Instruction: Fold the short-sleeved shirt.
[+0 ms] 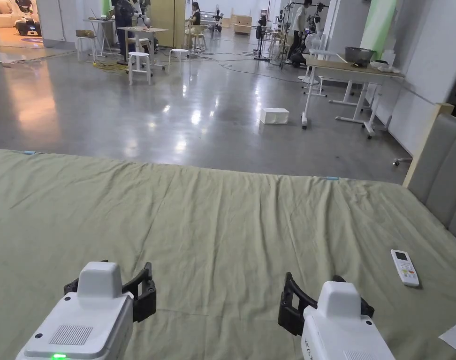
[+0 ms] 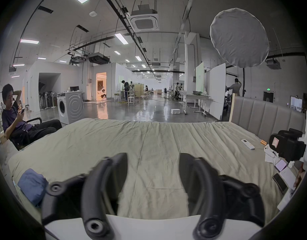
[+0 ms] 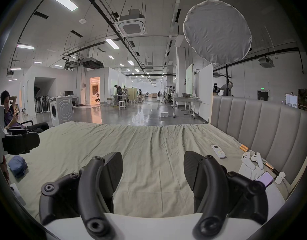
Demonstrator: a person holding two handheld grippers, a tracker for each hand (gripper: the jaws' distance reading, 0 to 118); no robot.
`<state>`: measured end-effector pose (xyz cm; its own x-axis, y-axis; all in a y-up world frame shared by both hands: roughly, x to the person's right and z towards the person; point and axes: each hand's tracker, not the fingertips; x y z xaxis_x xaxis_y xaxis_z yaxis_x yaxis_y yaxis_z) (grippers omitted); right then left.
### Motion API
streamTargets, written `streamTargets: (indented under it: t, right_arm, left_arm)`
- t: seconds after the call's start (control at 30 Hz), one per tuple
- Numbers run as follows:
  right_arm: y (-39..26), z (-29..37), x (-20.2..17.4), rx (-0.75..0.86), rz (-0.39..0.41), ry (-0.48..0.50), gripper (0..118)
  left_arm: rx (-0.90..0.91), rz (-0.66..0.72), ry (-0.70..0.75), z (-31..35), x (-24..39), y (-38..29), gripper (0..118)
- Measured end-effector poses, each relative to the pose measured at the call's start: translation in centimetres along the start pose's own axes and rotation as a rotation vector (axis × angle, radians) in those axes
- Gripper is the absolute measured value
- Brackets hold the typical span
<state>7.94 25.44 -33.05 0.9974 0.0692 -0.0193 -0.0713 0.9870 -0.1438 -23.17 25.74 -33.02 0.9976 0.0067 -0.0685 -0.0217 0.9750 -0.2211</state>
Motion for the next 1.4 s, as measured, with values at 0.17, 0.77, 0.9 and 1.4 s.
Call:
streamTargets:
  t: [0.17,0.77,0.9,1.4]
  right_arm:
    - [0.2,0.0,0.0,0.01,0.0,-0.023,96]
    - [1.0,-0.4,1.5,-0.021,-0.125,-0.067,118]
    - [1.6,-0.9,2.0,-0.05,-0.168,-0.045,118]
    - [3.3,-1.9,0.9,-0.183,-0.189,-0.143,118]
  left_arm:
    - [0.035,-0.013,0.008,0.6,0.1,0.2,79]
    - [0.056,-0.009,0.029,0.2,0.2,0.5,107]
    - [0.041,-0.008,0.007,-0.2,0.0,0.7,106]
    - [0.044,0.022,0.033,-0.7,-0.5,0.6,107]
